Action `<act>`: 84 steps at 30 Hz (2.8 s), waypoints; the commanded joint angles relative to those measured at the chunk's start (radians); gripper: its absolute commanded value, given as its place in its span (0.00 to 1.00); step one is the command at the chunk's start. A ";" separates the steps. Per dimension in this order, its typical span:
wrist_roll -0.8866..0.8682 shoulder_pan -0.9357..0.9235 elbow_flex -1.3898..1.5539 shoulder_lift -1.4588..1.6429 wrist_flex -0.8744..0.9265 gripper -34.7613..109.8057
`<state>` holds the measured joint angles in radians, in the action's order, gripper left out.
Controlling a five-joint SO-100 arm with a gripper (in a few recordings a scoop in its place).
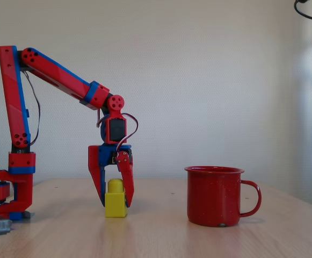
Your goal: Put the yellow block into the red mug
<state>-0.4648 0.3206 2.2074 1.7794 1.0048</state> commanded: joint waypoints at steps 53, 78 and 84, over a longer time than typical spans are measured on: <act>0.445 -0.241 -1.723 -0.485 0.721 0.24; 0.451 -0.279 -2.034 -0.879 0.690 0.24; 0.442 -0.272 -1.919 -0.834 0.664 0.24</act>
<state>-0.0077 0.0430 0.2792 0.8360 1.6904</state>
